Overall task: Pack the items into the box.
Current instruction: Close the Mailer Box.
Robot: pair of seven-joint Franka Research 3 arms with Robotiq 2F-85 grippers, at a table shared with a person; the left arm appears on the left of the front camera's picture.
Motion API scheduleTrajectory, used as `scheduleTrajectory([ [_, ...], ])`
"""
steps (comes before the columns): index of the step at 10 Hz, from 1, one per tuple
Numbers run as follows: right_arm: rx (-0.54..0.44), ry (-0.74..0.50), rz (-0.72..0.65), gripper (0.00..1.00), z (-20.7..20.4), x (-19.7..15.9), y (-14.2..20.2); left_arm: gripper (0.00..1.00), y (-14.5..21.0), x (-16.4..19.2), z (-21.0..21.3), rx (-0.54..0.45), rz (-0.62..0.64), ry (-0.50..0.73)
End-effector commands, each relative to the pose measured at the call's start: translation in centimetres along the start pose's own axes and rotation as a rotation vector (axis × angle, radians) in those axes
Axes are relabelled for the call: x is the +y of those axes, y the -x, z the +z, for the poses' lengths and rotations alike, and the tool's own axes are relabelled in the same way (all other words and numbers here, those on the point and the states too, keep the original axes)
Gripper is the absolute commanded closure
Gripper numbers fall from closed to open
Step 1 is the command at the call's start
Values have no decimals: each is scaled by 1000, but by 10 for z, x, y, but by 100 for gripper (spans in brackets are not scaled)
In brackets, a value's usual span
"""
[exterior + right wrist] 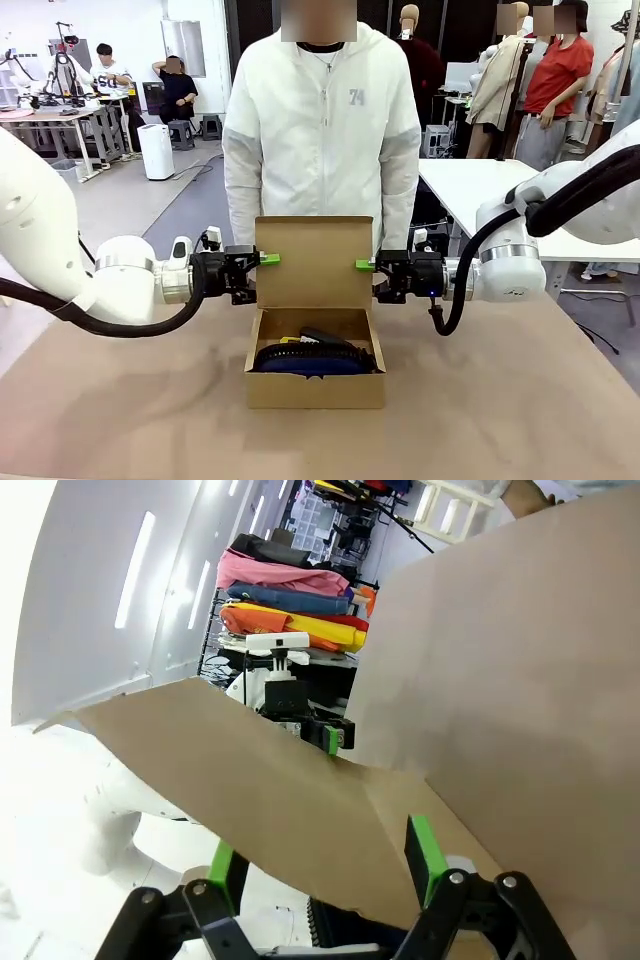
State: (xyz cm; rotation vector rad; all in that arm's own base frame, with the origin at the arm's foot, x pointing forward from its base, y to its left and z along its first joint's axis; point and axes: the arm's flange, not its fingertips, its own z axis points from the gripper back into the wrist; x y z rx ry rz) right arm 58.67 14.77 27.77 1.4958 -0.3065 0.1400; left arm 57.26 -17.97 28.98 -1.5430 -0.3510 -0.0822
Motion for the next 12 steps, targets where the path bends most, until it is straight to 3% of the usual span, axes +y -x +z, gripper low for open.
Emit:
scheduleTrajectory([
  [1,6,6,-19,17,0,0,0,19,-3,-4,1,-155,34,-96],
  [2,6,6,-19,17,0,0,0,19,0,0,0,0,0,0],
  [6,1,1,-4,17,1,-1,0,19,-2,0,0,-26,5,-17],
  [9,28,-70,200,17,-3,16,0,19,7,-13,2,-10,-242,145],
  [12,74,-131,456,17,-6,28,14,19,26,-24,13,-35,-434,184],
])
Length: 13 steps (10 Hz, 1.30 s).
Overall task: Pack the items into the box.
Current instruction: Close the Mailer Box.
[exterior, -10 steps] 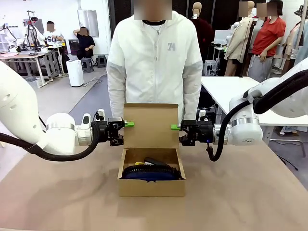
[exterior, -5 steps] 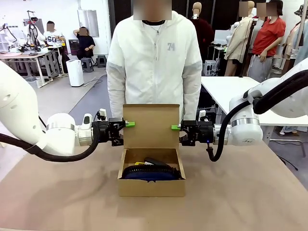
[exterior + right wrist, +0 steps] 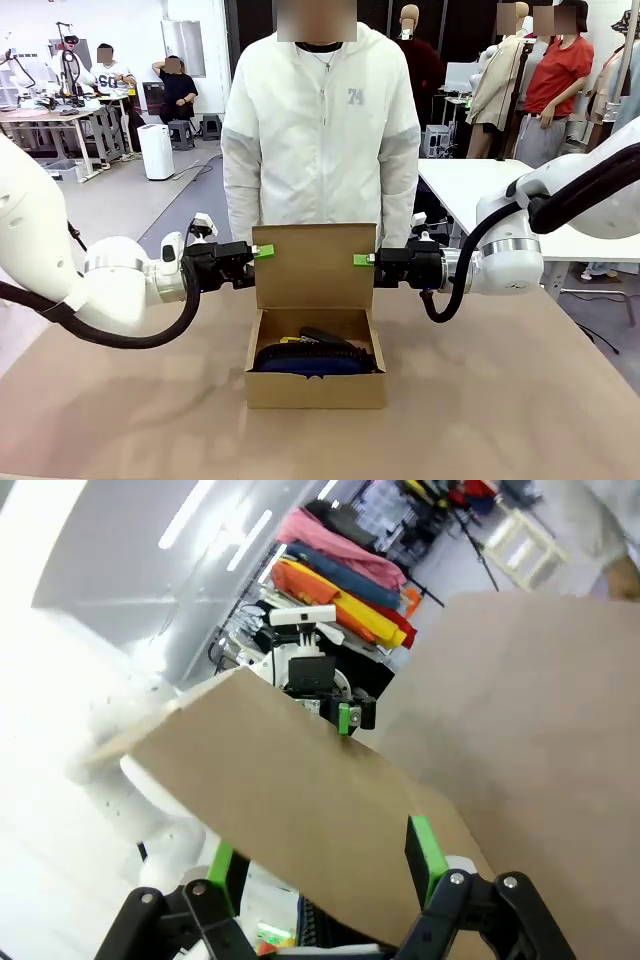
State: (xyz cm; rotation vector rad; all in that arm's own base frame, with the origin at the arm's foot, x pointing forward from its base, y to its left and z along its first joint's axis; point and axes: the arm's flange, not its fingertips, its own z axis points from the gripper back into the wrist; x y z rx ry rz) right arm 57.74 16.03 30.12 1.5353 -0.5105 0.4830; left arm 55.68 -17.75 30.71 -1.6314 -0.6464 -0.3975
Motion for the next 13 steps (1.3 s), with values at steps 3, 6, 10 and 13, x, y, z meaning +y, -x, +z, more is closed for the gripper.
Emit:
scheduleTrajectory([
  [3,-26,48,449,17,7,34,24,19,31,-24,12,31,-245,29],
  [6,-2,81,659,17,12,44,55,19,47,-32,11,55,-417,65],
  [10,14,51,613,17,13,39,39,19,41,-25,7,48,-369,59],
  [13,35,-11,665,17,15,42,51,19,50,-29,7,113,-452,105],
])
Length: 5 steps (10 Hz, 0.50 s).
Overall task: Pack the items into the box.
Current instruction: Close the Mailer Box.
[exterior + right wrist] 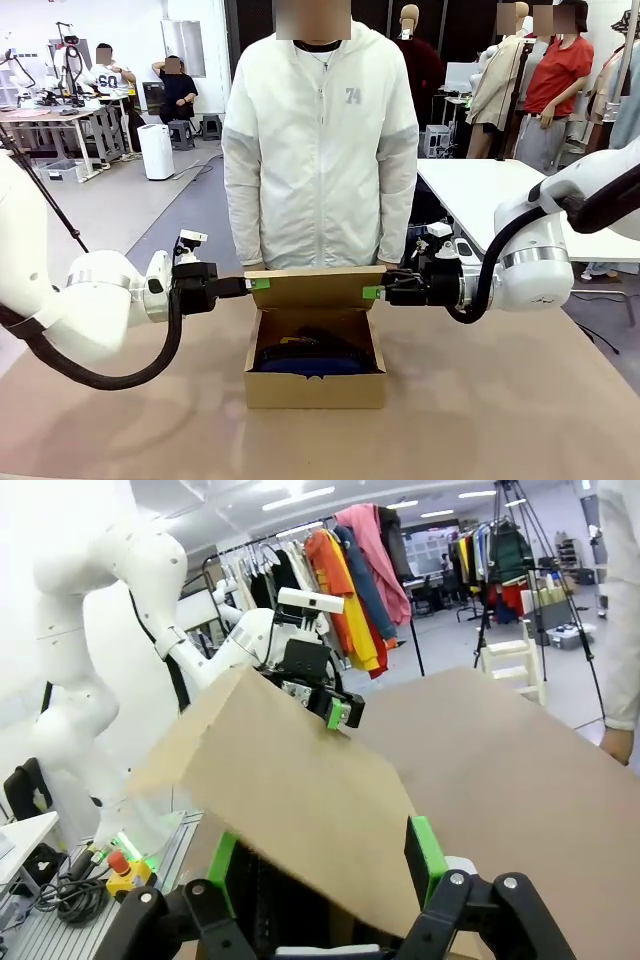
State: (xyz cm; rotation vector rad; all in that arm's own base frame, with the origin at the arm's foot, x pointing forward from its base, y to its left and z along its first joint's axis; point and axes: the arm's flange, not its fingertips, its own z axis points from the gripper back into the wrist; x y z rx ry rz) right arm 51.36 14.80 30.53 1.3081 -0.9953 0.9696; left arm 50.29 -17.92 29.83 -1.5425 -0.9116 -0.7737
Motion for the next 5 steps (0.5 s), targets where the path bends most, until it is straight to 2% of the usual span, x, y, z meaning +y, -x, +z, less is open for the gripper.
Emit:
scheduleTrajectory([
  [1,0,-89,59,17,12,9,1,19,2,-13,10,20,-121,73],
  [3,8,-116,107,17,32,21,1,19,2,-35,31,-18,-251,107],
  [5,1,-152,104,17,58,34,0,19,4,-62,55,-16,-312,130],
])
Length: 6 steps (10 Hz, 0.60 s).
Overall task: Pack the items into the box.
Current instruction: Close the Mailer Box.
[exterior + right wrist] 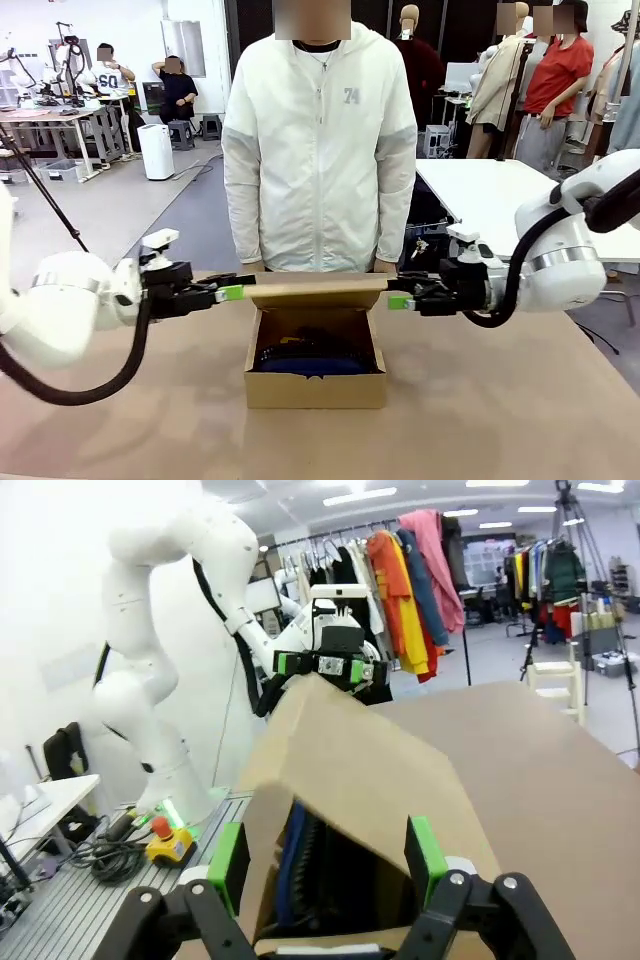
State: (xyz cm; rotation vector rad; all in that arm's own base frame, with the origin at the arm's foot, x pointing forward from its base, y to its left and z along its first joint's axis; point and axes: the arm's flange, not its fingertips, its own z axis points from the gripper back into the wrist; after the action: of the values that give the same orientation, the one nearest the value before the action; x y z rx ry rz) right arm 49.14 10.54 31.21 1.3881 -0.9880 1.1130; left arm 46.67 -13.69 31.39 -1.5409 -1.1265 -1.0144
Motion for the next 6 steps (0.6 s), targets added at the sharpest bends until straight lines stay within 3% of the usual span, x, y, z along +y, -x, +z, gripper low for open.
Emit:
scheduleTrajectory([
  [1,-45,1,32,17,30,23,-3,19,-4,-38,30,5,-49,72],
  [3,-150,100,75,17,46,27,-8,19,-15,-49,51,-86,-116,-14],
  [6,-101,94,205,17,-6,2,-3,19,-6,-13,2,-23,-242,-19],
])
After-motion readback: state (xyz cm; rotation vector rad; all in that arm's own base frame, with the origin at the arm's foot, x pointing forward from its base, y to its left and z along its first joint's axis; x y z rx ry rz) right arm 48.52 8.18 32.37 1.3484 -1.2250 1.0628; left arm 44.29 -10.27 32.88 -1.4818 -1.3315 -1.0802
